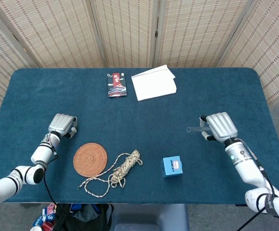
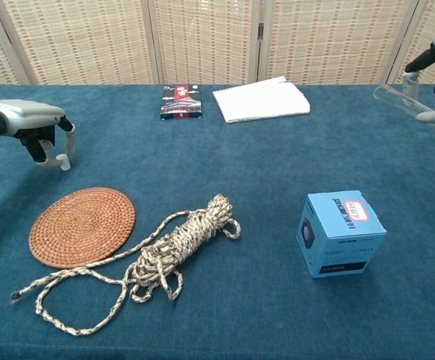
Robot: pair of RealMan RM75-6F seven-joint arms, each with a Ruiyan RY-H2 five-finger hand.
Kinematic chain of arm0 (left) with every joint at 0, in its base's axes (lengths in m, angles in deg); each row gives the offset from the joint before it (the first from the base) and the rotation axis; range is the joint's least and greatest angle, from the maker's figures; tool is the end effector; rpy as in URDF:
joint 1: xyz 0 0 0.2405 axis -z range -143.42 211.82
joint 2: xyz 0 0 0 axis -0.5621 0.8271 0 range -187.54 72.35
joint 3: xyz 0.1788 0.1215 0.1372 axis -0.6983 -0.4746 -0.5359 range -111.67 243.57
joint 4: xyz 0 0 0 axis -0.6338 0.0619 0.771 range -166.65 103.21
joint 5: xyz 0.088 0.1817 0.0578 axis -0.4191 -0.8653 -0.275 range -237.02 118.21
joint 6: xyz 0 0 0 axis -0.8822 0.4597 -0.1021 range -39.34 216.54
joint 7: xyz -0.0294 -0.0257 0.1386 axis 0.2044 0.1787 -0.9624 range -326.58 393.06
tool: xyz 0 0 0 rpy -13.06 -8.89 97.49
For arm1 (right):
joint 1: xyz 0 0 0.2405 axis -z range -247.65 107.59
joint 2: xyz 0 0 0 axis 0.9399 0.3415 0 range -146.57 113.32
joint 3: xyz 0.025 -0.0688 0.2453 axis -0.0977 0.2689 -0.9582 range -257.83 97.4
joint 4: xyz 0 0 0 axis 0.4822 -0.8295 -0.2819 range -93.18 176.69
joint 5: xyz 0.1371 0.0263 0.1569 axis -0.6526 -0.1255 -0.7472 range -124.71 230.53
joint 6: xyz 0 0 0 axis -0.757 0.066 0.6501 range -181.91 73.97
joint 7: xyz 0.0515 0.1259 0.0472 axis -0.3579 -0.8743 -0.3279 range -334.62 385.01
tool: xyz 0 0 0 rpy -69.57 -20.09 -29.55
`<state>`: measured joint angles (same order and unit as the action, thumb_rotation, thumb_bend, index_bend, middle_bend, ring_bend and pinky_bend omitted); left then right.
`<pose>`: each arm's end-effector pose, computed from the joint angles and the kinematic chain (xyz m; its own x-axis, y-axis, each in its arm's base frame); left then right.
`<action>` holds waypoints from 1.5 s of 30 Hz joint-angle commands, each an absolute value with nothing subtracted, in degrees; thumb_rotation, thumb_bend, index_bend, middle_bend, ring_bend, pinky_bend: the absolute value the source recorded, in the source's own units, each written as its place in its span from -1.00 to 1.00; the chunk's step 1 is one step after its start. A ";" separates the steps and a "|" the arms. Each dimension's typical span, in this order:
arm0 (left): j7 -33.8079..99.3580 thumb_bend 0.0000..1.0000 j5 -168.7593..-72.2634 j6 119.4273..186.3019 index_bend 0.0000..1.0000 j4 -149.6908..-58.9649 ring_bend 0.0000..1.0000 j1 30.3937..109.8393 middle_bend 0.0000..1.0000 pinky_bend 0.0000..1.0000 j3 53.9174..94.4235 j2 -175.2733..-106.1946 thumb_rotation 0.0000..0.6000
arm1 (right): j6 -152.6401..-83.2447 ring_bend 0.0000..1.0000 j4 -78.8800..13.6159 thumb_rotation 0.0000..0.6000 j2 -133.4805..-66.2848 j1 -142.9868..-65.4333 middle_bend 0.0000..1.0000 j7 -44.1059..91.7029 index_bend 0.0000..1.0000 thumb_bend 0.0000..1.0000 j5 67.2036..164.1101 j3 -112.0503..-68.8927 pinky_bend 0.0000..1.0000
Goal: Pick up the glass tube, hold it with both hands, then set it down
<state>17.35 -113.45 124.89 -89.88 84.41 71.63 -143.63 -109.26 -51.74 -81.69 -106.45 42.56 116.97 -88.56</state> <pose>-0.2393 0.4334 0.0311 0.6518 0.3494 0.6731 0.7546 -0.2103 -0.6215 -0.2173 -0.3442 0.1123 0.5775 -0.1937 0.7931 -0.8118 -0.2394 0.5326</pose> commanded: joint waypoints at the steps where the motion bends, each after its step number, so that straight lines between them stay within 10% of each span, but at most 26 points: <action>1: 17.30 -0.35 -113.45 124.85 -0.12 -89.78 0.91 84.33 0.87 0.99 71.70 -143.64 1.00 | -109.23 1.00 -51.74 1.00 -81.72 -106.49 1.00 42.55 0.72 0.21 116.95 -88.60 1.00; 28: 20.27 -0.29 -114.45 124.45 0.04 -90.09 0.91 83.61 0.87 0.99 73.70 -143.00 1.00 | -109.06 1.00 -51.34 1.00 -82.09 -106.59 1.00 42.25 0.72 0.22 116.59 -88.75 1.00; 45: 34.55 -0.27 -119.95 129.94 0.08 -115.18 0.92 80.17 0.88 0.99 81.34 -126.74 1.00 | -107.71 1.00 -49.65 1.00 -87.38 -109.58 1.00 37.67 0.76 0.21 118.61 -91.31 1.00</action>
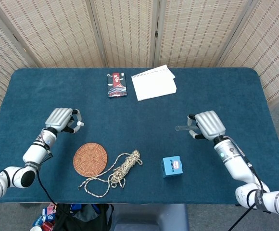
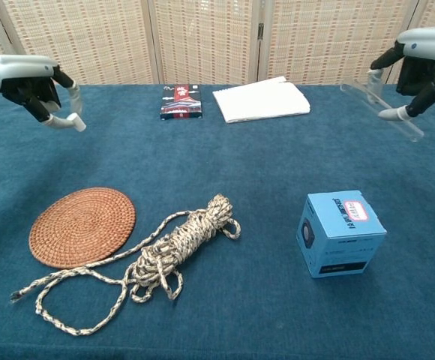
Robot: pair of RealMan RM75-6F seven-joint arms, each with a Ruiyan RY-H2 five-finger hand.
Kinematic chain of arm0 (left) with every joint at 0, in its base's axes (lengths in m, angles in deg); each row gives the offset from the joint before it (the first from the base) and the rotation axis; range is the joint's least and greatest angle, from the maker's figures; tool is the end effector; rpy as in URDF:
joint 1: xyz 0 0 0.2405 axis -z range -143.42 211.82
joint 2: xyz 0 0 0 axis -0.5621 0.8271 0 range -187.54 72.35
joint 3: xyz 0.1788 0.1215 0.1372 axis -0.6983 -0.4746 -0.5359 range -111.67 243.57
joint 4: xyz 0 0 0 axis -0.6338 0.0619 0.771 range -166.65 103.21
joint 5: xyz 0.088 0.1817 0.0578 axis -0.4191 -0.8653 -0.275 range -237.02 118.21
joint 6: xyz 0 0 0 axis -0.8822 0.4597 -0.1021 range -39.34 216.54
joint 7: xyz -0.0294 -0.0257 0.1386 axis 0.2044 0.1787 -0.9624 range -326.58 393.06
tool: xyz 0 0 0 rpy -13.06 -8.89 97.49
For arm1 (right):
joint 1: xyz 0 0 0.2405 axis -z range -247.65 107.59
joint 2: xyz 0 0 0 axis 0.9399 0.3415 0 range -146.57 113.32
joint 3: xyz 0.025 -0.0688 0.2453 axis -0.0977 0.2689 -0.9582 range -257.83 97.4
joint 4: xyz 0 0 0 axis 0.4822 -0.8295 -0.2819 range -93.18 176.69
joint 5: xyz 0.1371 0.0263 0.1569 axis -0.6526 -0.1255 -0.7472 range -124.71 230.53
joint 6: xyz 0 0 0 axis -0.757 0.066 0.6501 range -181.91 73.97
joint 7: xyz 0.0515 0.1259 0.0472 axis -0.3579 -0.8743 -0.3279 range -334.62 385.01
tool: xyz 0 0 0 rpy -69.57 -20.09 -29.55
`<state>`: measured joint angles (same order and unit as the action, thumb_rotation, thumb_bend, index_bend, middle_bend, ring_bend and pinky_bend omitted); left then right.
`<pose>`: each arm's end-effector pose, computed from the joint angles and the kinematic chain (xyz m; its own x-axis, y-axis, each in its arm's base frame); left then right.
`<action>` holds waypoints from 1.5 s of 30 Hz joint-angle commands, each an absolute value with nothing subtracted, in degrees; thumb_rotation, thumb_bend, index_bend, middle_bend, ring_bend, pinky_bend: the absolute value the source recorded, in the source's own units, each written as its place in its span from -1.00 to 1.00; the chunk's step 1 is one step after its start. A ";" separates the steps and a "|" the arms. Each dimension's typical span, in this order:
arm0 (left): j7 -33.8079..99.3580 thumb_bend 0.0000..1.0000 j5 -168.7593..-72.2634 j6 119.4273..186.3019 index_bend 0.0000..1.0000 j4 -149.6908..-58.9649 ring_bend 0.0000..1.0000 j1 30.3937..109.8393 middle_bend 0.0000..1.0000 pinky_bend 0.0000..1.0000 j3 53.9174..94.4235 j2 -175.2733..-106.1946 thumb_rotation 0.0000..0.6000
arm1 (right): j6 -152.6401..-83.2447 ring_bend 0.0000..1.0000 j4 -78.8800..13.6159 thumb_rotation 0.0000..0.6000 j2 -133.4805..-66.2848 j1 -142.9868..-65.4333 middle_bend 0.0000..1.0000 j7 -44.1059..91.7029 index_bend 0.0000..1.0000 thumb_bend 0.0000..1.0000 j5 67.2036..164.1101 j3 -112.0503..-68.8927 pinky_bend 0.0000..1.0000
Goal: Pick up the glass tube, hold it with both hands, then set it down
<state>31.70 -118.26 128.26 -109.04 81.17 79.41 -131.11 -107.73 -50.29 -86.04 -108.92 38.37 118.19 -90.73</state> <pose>-0.1900 0.4188 0.0817 0.3734 0.3182 0.8714 0.9243 -0.2078 -0.3202 -0.1897 -0.3557 0.0888 0.4885 -0.2030 0.8486 -0.8567 -0.2959 0.4224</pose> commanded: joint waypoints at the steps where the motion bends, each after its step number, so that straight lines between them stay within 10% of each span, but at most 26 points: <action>1: 35.10 -0.27 -119.93 130.17 0.07 -116.63 0.92 80.02 0.88 0.99 81.70 -125.94 1.00 | -107.63 1.00 -49.42 1.00 -88.04 -109.82 1.00 37.13 0.76 0.22 118.51 -91.61 1.00; 45: 28.25 -0.21 -120.33 137.75 0.13 -135.23 0.92 89.23 0.88 1.00 86.60 -122.53 1.00 | -101.76 1.00 -33.49 1.00 -107.93 -120.69 1.00 10.31 0.80 0.21 123.37 -98.99 1.00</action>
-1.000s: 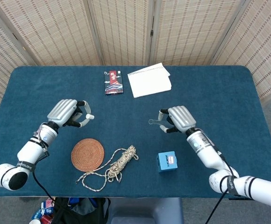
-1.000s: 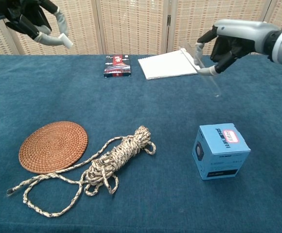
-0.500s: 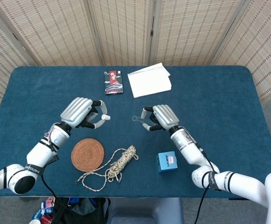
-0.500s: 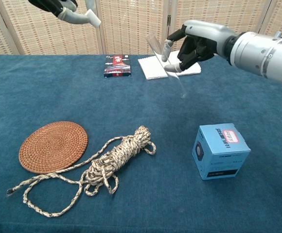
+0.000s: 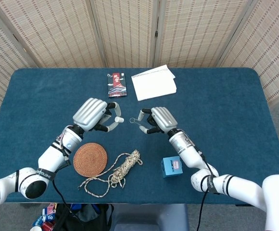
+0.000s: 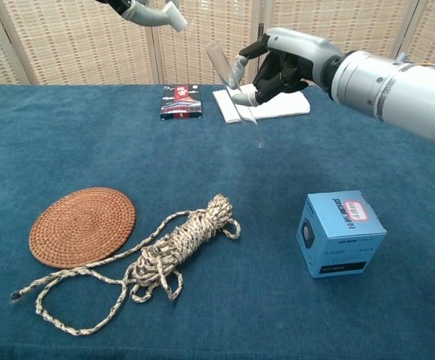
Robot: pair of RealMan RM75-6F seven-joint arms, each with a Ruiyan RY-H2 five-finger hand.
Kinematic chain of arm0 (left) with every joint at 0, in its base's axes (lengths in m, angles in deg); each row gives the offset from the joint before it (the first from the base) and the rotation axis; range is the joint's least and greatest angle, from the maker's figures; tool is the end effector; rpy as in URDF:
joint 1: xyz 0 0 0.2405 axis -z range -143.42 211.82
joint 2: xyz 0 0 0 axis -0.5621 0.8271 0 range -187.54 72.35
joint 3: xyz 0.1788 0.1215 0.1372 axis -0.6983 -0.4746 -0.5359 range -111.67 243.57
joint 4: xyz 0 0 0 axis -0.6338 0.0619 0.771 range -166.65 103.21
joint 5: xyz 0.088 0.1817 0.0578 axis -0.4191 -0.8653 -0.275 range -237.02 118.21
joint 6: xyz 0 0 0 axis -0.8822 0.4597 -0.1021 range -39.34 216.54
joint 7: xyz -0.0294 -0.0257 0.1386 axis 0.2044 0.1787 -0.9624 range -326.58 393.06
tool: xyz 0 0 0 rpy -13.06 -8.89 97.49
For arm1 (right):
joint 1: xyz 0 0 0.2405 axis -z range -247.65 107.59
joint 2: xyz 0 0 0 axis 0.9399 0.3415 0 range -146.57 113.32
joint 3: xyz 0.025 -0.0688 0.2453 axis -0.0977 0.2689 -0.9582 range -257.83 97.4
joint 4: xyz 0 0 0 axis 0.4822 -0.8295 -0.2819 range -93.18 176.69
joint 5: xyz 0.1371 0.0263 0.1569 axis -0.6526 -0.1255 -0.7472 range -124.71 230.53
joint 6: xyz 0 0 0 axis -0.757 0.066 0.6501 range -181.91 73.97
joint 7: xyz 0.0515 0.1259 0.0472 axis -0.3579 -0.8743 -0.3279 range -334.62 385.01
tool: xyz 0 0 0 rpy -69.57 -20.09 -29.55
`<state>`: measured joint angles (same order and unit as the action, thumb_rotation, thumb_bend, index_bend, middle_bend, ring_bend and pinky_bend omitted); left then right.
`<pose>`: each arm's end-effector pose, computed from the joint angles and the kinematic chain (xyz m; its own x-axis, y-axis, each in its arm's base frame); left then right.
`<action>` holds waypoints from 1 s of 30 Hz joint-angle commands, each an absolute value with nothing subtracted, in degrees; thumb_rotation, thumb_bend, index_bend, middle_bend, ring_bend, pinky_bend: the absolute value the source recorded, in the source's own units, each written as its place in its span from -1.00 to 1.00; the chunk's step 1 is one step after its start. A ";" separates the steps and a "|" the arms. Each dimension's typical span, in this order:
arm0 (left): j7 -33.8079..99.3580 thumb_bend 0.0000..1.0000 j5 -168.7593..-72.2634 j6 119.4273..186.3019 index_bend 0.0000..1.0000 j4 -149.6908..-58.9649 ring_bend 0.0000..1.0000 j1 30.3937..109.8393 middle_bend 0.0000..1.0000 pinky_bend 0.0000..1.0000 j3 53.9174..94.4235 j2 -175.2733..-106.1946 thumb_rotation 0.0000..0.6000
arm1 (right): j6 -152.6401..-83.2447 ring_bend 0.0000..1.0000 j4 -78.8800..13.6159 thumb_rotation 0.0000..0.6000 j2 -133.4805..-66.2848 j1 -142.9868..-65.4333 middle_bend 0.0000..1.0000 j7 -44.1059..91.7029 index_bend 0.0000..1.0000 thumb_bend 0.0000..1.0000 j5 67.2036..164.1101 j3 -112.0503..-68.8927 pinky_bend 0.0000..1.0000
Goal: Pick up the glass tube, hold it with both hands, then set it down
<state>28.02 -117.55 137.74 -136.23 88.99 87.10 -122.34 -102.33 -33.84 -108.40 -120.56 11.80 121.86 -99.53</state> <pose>-0.0239 0.3768 0.1106 0.2354 0.2250 0.9455 0.8461 -0.5262 -0.0854 -0.0838 -0.3998 -0.0080 -0.0091 -0.3584 0.9335 -0.9202 -0.3622 -0.1480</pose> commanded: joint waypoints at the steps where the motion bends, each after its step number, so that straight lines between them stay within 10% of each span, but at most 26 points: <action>1: 28.30 -0.21 -121.16 137.77 0.13 -134.91 0.91 89.30 0.88 1.00 86.39 -122.68 1.00 | -101.73 1.00 -33.45 1.00 -107.86 -120.71 1.00 9.85 0.80 0.21 123.82 -98.83 1.00; 30: 27.76 -0.21 -132.84 138.37 0.13 -130.88 0.90 91.85 0.88 1.00 83.25 -125.19 1.00 | -101.06 1.00 -34.34 1.00 -106.33 -122.13 1.00 5.62 0.81 0.20 127.80 -96.89 1.00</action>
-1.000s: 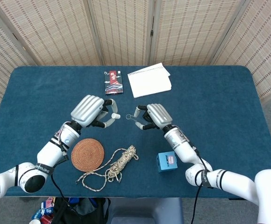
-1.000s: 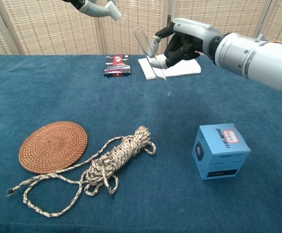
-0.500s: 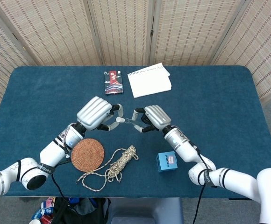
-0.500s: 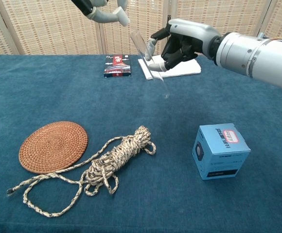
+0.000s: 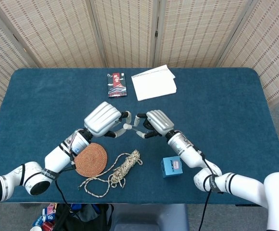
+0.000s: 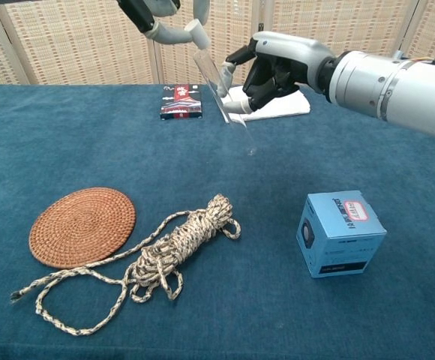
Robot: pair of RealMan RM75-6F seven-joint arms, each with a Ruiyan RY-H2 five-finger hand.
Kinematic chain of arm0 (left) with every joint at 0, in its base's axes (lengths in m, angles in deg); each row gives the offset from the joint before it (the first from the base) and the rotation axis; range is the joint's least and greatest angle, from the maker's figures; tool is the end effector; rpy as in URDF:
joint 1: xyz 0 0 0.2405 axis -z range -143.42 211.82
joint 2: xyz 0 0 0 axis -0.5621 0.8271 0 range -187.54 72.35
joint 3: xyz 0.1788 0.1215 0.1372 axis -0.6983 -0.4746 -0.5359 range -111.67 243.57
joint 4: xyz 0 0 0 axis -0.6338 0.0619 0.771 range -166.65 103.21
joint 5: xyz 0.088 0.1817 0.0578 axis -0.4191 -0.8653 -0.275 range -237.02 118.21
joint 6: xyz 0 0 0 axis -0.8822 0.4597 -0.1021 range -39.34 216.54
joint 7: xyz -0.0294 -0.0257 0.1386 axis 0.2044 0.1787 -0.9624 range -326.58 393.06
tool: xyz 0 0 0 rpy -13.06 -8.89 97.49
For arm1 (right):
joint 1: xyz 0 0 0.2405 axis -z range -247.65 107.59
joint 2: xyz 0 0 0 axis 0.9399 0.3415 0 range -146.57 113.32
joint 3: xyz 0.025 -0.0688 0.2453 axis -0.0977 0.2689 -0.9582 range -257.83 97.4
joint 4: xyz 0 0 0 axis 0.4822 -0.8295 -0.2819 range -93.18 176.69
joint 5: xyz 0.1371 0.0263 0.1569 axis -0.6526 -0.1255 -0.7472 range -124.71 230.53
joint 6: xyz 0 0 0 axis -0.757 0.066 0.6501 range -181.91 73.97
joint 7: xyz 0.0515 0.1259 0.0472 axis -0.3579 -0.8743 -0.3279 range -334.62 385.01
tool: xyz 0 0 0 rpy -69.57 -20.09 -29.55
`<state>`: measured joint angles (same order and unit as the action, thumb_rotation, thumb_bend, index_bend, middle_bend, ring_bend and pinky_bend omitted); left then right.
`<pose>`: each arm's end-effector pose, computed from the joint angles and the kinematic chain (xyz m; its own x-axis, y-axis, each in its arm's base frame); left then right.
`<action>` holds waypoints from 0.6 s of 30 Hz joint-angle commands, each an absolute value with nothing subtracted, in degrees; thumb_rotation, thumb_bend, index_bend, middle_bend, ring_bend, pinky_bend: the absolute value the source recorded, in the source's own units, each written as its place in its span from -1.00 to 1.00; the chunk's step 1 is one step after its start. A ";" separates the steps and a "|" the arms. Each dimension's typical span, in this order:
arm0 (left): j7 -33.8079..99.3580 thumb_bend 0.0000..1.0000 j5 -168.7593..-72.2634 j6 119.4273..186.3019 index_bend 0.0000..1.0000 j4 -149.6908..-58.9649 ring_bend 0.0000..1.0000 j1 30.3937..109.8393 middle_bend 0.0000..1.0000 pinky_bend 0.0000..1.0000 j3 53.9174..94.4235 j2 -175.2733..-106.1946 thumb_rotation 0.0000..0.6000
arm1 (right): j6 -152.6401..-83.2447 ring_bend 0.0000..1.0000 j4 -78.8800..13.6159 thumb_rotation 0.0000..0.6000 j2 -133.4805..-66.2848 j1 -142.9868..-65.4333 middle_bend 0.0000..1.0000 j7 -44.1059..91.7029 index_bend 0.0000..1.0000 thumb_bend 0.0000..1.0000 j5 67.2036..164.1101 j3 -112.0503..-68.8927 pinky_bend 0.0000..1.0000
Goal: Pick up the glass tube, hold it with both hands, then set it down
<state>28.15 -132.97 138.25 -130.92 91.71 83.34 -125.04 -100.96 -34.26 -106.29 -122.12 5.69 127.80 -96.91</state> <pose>-0.0101 0.3721 0.0928 0.4092 0.0930 0.9077 0.6728 -0.7028 -0.2313 -0.0773 -0.3943 -0.0084 0.0383 -0.4146 0.9092 -0.8888 -0.4300 -0.1586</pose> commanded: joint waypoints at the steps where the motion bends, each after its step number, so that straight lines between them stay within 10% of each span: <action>1: 27.62 -0.21 -132.78 138.44 0.14 -130.88 0.90 91.88 0.88 1.00 83.22 -125.26 1.00 | -101.11 1.00 -34.34 1.00 -106.36 -122.14 1.00 5.63 0.82 0.20 127.79 -96.86 1.00; 18: 24.95 -0.21 -132.28 138.79 0.14 -130.46 0.90 92.49 0.88 1.00 82.36 -125.74 1.00 | -101.47 1.00 -34.00 1.00 -106.55 -122.18 1.00 5.00 0.82 0.20 127.67 -96.45 1.00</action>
